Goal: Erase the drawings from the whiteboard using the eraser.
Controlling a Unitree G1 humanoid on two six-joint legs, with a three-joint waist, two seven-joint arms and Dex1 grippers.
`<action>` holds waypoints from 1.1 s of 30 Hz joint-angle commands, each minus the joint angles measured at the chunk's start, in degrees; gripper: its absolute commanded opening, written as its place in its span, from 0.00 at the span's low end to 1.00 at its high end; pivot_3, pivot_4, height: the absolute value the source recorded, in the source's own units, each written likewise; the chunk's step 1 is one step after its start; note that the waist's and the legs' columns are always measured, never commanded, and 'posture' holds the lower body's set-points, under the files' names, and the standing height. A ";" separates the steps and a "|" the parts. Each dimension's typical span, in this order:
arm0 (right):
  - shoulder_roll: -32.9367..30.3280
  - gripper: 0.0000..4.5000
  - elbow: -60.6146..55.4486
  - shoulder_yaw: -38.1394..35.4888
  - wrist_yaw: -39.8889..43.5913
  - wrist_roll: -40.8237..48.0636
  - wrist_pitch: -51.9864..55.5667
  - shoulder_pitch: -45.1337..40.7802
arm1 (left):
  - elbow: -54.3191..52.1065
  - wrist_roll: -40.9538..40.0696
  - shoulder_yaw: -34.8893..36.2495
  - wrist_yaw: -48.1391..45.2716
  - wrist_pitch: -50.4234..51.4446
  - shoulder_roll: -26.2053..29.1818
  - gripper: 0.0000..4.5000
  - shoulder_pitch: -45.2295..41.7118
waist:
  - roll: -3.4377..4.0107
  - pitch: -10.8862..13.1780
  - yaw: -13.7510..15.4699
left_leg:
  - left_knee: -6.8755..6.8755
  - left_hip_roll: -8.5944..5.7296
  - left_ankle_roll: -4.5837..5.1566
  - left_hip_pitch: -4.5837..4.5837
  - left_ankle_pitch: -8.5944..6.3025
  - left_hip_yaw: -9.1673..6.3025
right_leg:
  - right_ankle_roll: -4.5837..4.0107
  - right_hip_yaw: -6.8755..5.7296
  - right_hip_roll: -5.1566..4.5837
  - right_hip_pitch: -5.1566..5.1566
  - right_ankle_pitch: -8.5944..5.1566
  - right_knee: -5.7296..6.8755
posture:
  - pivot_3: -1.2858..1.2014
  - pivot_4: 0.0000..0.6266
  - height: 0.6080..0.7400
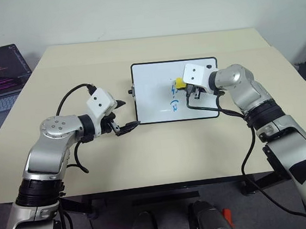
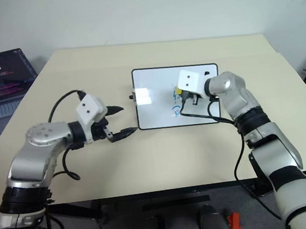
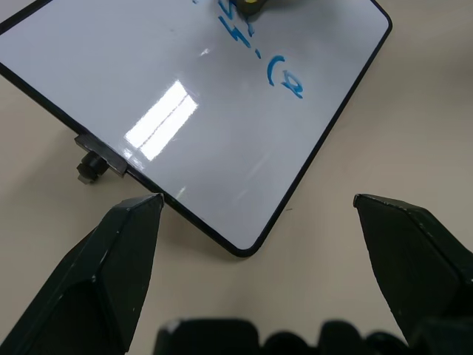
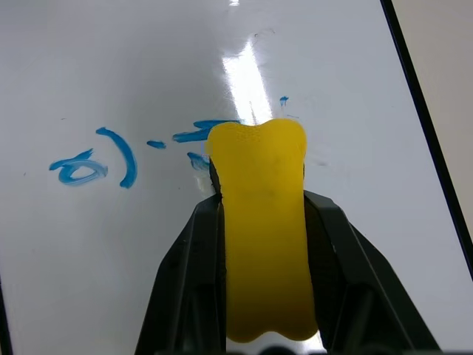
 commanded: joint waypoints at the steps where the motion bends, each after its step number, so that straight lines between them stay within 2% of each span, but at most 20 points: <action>1: 0.25 0.24 3.23 0.23 -3.55 -1.83 -1.96 -3.74 | -1.98 -0.10 0.65 0.64 -0.29 -0.21 1.00 -0.07 | 0.00 0.00 -0.01 | 0.00 0.00 0.00 0.00 0.00 0.00 | 0.00 0.00 0.00 0.00 0.00 0.00 | 0.52 0.24 1.00; 6: 0.83 0.24 6.15 1.79 -5.16 -3.65 -3.54 -4.36 | -2.23 -0.16 0.65 0.85 -0.16 -0.44 1.00 0.03 | 0.00 0.00 -0.08 | 0.06 0.00 0.00 0.01 0.00 -0.02 | -0.02 -0.01 0.00 0.03 0.02 0.03 | 0.52 0.24 1.00; 16: -0.24 0.24 -1.69 5.87 5.27 -4.27 -3.63 2.37 | -1.96 -0.14 0.29 1.06 -0.36 -0.85 1.00 -0.44 | -0.02 -0.02 -0.11 | 0.12 0.01 0.00 0.08 0.00 -0.03 | -0.01 -0.02 0.01 0.14 0.02 0.04 | 0.52 0.24 1.00; 19: -0.10 0.24 -0.88 5.32 3.50 -4.68 -2.90 1.81 | -2.08 -0.13 0.36 1.03 -0.36 -0.87 1.00 -0.42 | -0.02 -0.02 -0.12 | 0.21 0.01 0.00 0.08 0.00 -0.02 | -0.01 -0.01 0.01 0.14 0.02 0.07 | 0.52 0.24 1.00; 26: 0.64 0.24 8.89 2.56 -7.18 -4.68 -2.58 -5.40 | -2.29 -0.11 0.42 1.14 -0.36 -0.89 1.00 -0.27 | -0.02 -0.02 -0.16 | 0.46 0.04 0.02 0.08 0.01 0.00 | -0.08 0.00 -0.01 0.19 0.12 0.05 | 0.52 0.24 1.00; 33: 0.79 0.24 13.89 2.49 -9.49 -4.29 -4.59 -8.34 | -2.49 -0.17 0.31 1.28 -0.33 -1.17 1.00 -0.23 | -0.02 -0.02 -0.15 | 0.48 0.04 0.04 0.07 0.03 0.01 | -0.11 -0.01 -0.03 0.20 0.14 0.04 | 0.52 0.24 1.00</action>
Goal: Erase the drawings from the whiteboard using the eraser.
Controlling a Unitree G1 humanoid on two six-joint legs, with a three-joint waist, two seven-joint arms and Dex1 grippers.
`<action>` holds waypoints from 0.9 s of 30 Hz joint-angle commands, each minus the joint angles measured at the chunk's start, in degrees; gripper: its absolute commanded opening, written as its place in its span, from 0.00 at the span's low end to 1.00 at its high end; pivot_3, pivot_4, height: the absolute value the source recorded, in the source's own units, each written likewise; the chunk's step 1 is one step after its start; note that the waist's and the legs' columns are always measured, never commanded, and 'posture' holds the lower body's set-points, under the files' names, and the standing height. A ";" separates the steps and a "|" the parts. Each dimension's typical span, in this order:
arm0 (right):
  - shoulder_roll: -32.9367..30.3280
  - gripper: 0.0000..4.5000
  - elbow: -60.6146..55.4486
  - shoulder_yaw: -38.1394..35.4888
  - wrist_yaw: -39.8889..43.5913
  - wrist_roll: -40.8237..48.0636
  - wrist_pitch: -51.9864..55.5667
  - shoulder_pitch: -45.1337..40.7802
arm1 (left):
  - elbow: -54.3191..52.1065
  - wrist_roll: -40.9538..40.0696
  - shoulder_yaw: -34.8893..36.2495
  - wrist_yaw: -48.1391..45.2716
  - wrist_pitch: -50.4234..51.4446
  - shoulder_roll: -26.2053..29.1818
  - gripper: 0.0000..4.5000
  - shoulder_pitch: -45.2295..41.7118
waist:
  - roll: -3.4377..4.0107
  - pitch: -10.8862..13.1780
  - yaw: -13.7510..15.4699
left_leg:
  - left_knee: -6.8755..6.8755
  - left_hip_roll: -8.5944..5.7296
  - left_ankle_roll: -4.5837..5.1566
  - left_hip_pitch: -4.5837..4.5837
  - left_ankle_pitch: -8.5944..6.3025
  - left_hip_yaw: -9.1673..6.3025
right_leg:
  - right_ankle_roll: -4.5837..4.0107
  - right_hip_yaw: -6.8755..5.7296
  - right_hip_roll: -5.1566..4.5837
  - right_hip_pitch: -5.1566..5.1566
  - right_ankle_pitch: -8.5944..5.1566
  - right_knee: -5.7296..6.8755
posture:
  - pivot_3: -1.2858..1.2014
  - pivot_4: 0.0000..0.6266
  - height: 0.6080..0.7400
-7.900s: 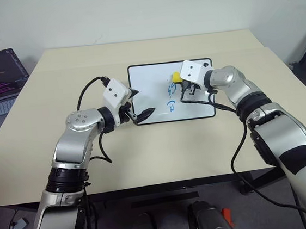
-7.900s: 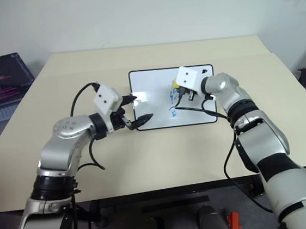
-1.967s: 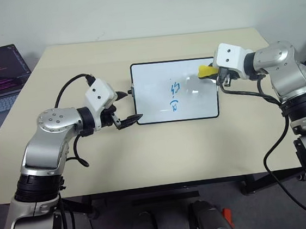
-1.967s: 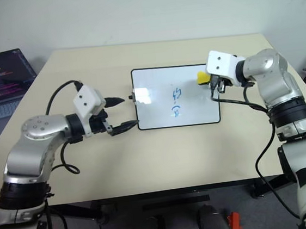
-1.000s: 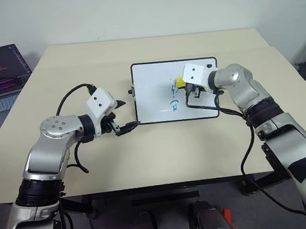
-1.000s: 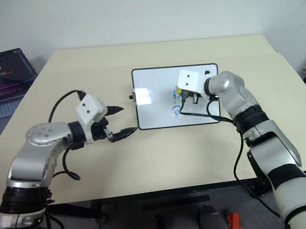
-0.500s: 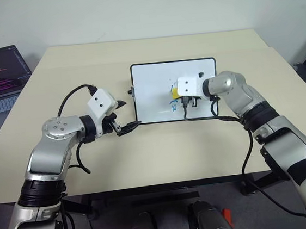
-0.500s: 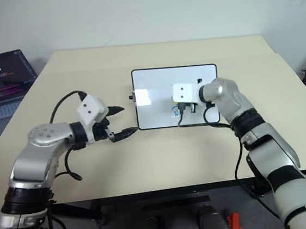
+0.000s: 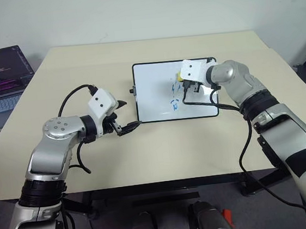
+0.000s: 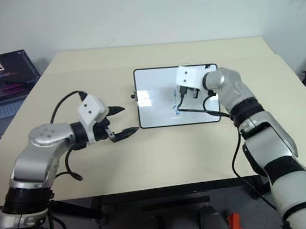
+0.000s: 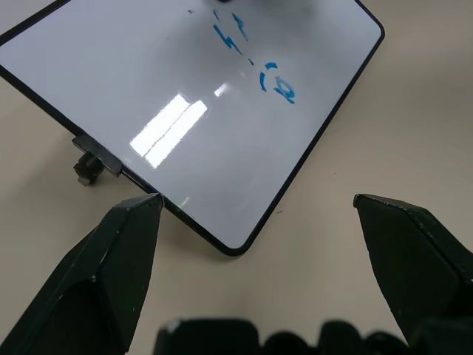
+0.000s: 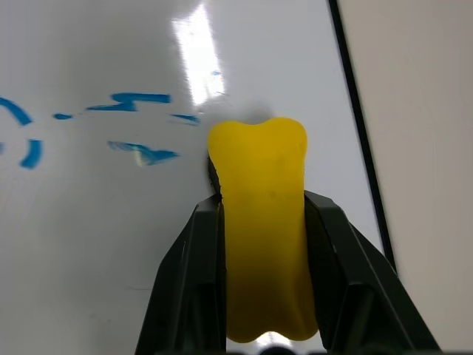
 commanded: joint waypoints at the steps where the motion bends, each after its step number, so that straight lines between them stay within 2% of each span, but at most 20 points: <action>1: -0.36 0.24 0.14 -0.60 0.43 -0.11 -0.76 -0.52 | -2.25 -0.16 0.37 0.22 -0.40 -0.13 1.00 -0.50 | 0.00 0.00 0.01 | 0.00 0.00 0.00 0.00 0.00 0.00 | 0.00 -0.01 0.00 0.00 0.00 0.00 | 0.52 0.24 1.00; 7: 1.29 0.24 -8.48 2.01 8.91 0.80 0.04 6.28 | -2.06 -0.10 0.21 0.13 -0.47 -0.25 1.00 -0.83 | -0.03 -0.02 -0.22 | -0.03 0.04 0.00 0.00 0.00 0.00 | 0.01 -0.02 0.04 0.00 0.00 0.00 | 0.52 0.24 1.00; 12: 1.21 0.24 -13.47 1.79 10.95 0.40 2.49 9.40 | -1.90 0.14 -0.05 0.09 -0.62 -0.34 1.00 -0.93 | -0.02 -0.02 -0.40 | -0.02 0.06 0.00 0.01 0.00 -0.02 | 0.01 -0.03 0.08 -0.01 0.00 0.07 | 0.52 0.24 1.00; 23: -0.15 0.23 -2.66 -1.62 -0.32 0.05 1.34 1.01 | -2.04 0.00 -0.24 0.16 -0.64 -0.52 1.00 -0.91 | -0.02 -0.02 -0.37 | 0.01 0.05 0.00 0.00 0.00 -0.01 | -0.01 -0.02 0.01 -0.01 0.01 -0.01 | 0.52 0.24 1.00; 27: -0.40 0.23 0.70 -1.86 -2.07 0.18 0.27 -1.54 | -2.06 -0.04 -0.24 0.19 -0.62 -0.60 1.00 -0.88 | -0.02 -0.02 -0.40 | -0.01 0.03 0.00 0.00 0.00 0.02 | 0.00 -0.01 -0.02 -0.01 0.01 -0.05 | 0.52 0.24 1.00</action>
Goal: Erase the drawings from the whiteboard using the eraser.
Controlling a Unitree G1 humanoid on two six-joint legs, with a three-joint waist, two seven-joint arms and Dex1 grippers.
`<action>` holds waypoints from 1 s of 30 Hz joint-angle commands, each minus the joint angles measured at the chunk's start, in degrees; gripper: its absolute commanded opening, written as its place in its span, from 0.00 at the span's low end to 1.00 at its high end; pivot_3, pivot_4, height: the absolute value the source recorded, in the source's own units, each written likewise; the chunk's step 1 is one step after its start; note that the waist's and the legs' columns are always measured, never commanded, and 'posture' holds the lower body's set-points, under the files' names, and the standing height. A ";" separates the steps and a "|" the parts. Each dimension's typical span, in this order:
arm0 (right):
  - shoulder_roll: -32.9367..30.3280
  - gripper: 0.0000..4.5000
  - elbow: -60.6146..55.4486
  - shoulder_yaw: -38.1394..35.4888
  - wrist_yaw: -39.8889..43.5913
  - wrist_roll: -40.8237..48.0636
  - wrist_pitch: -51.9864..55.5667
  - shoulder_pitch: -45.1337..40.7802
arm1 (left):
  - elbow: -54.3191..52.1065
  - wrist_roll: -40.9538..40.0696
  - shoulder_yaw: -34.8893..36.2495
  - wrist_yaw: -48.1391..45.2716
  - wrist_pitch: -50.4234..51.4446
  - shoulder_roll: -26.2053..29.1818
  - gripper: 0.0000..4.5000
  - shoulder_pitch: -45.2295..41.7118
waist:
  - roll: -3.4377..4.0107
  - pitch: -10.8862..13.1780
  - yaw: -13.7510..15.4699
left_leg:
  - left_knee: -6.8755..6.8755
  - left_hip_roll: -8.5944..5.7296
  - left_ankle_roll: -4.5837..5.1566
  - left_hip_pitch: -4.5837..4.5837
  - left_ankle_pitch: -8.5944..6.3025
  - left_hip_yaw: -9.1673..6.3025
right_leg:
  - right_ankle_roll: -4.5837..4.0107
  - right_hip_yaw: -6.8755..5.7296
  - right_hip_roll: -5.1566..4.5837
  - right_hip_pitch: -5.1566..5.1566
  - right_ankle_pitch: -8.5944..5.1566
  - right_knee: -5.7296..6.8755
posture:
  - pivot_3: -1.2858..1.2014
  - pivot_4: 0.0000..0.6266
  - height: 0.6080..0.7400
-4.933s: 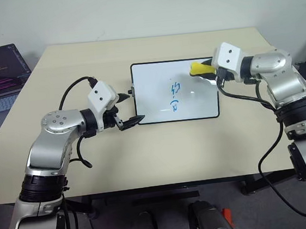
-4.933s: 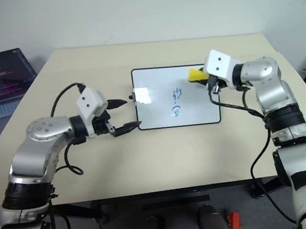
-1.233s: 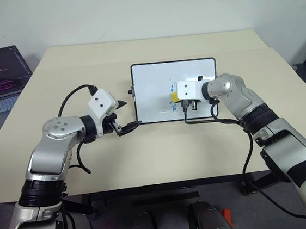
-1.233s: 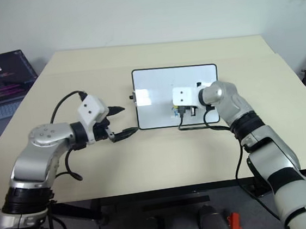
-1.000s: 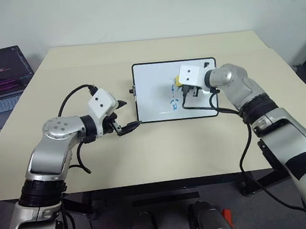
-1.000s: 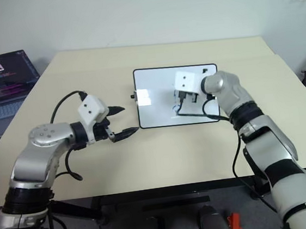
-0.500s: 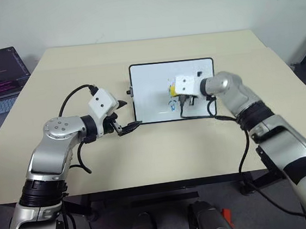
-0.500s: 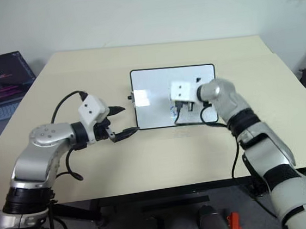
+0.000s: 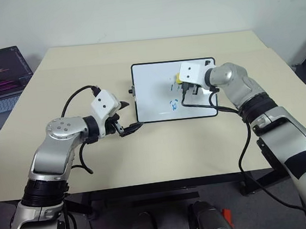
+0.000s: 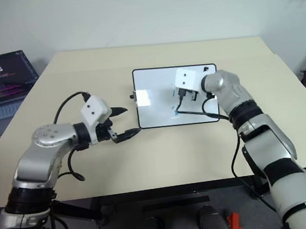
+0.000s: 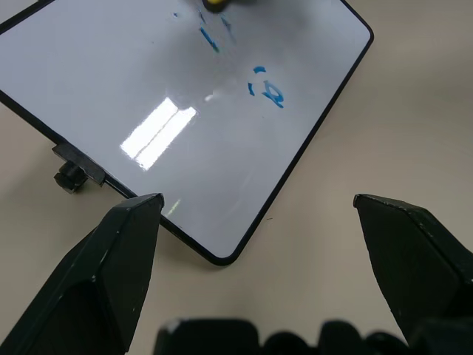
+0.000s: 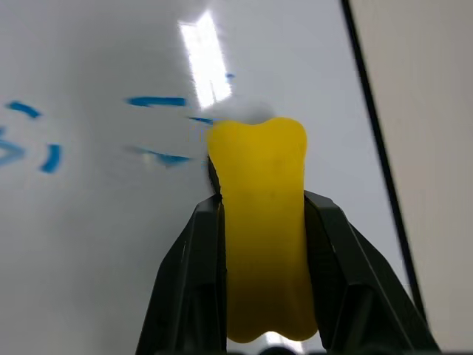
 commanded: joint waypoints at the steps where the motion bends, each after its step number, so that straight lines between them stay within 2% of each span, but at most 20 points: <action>1: -0.84 0.23 2.25 -1.17 -1.75 -0.39 -0.91 -2.54 | -1.96 -0.05 0.55 0.21 -0.60 -0.03 1.00 -0.86 | 0.00 0.00 0.00 | 0.00 0.00 0.00 0.00 0.00 0.00 | 0.00 0.00 0.00 0.00 0.00 0.00 | 0.52 0.24 1.00; 4: -0.42 0.23 1.96 -0.43 0.08 -0.25 -1.77 -2.02 | -1.90 -0.02 0.55 0.24 -0.63 -0.07 1.00 -0.86 | 0.00 0.00 0.01 | -0.08 0.00 0.00 -0.01 -0.01 0.01 | 0.00 -0.02 0.00 -0.01 0.00 -0.02 | 0.52 0.24 1.00; 8: 0.15 0.23 -4.01 2.13 8.53 0.13 -1.39 3.58 | -1.86 0.00 0.59 0.26 -0.60 -0.03 1.00 -0.83 | -0.02 -0.01 -0.13 | -0.12 0.00 0.00 0.00 -0.01 -0.01 | 0.01 -0.04 0.02 0.00 0.00 -0.02 | 0.52 0.24 1.00; 15: -0.48 0.23 -7.74 1.61 9.84 -0.62 0.67 5.67 | -1.83 -0.04 0.74 0.13 -0.54 0.17 1.00 -0.63 | -0.02 -0.01 -0.38 | -0.09 0.01 0.00 0.01 0.00 -0.03 | 0.01 -0.03 0.04 -0.01 0.00 0.00 | 0.52 0.24 1.00; 21: -0.75 0.23 -5.27 0.53 6.49 -1.00 0.15 3.53 | -1.54 0.04 0.54 0.09 -0.71 -0.03 1.00 -0.89 | -0.02 -0.01 -0.42 | -0.09 0.01 0.00 0.01 0.00 -0.02 | 0.00 -0.03 0.02 -0.01 0.00 -0.01 | 0.52 0.24 1.00; 27: -0.04 0.23 1.74 -1.93 -4.53 -0.68 -1.46 -3.18 | -1.24 0.11 0.56 0.02 -0.96 -0.01 1.00 -0.98 | -0.01 0.00 -0.67 | -0.09 -0.02 0.00 0.00 0.00 -0.02 | 0.00 -0.02 -0.03 -0.04 0.00 -0.02 | 0.52 0.24 1.00; 30: 1.67 0.23 2.07 -2.23 -5.03 0.25 -1.80 -4.18 | -1.23 0.18 0.44 0.20 -0.98 -0.23 1.00 -1.12 | -0.01 0.00 -0.70 | -0.10 -0.03 0.00 -0.01 0.00 -0.01 | 0.00 -0.02 -0.07 -0.04 0.00 -0.05 | 0.52 0.24 1.00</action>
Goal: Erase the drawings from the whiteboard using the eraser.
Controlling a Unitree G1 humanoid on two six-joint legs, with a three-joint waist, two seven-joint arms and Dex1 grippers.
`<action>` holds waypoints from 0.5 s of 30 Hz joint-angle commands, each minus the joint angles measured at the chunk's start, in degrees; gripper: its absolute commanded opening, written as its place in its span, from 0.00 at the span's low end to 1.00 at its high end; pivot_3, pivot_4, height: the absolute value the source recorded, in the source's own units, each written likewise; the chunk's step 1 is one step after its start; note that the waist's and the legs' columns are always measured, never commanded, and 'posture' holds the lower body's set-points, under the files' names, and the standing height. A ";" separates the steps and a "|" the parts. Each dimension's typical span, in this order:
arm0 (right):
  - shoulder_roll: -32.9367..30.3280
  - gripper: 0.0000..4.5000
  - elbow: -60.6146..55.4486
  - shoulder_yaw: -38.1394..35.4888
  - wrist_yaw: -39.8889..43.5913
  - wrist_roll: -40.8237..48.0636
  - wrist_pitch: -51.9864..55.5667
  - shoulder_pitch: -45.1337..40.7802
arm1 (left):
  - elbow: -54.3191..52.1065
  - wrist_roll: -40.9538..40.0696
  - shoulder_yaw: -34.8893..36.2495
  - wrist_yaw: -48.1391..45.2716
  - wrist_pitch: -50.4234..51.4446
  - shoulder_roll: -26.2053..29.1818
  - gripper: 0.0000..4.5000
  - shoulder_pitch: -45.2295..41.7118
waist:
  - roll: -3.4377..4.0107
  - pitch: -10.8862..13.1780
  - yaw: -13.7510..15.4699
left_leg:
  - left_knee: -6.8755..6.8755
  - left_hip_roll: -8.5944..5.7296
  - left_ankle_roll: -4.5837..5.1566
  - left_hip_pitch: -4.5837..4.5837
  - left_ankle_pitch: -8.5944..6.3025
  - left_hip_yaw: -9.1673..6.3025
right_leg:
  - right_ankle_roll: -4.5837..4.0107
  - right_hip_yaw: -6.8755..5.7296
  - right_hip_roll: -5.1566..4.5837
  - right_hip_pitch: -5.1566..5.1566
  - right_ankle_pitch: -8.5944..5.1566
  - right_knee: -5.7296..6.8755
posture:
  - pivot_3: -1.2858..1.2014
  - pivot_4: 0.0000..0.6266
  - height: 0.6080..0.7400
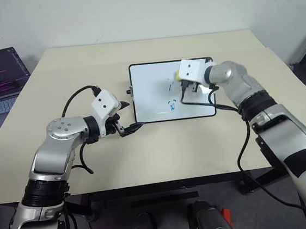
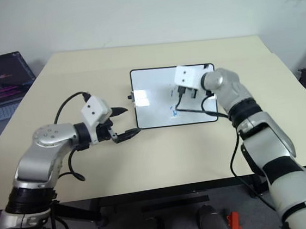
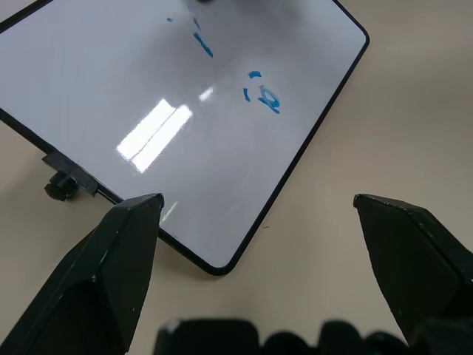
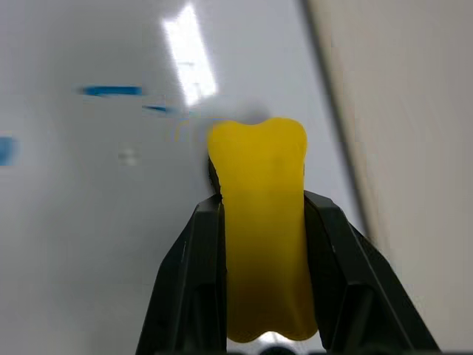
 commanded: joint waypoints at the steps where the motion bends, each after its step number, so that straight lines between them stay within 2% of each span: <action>1: 2.02 0.23 -1.23 -0.86 -0.39 0.83 -0.97 -1.28 | -1.38 0.16 0.43 0.33 -0.84 -0.18 1.00 -1.13 | 0.00 0.00 -0.03 | -0.01 0.00 0.00 -0.01 0.00 0.00 | 0.00 -0.01 0.00 0.00 0.00 -0.01 | 0.52 0.24 1.00; 9: 6.69 0.23 -7.56 1.85 5.94 0.78 0.93 3.54 | -1.43 0.27 0.52 0.42 -0.73 -0.27 1.00 -1.11 | 0.00 0.00 -0.09 | -0.62 0.04 -0.01 -0.03 -0.01 -0.07 | 0.15 -0.16 0.11 -0.21 -0.04 0.01 | 0.52 0.24 1.00; 15: 5.42 0.23 -11.60 3.69 11.44 -0.20 2.59 5.94 | -1.67 0.24 0.69 0.47 -0.70 -0.16 1.00 -0.80 | 0.00 0.00 0.01 | -0.56 0.04 -0.01 -0.03 -0.01 -0.07 | -0.02 -0.12 0.14 -0.17 -0.13 0.03 | 0.52 0.24 1.00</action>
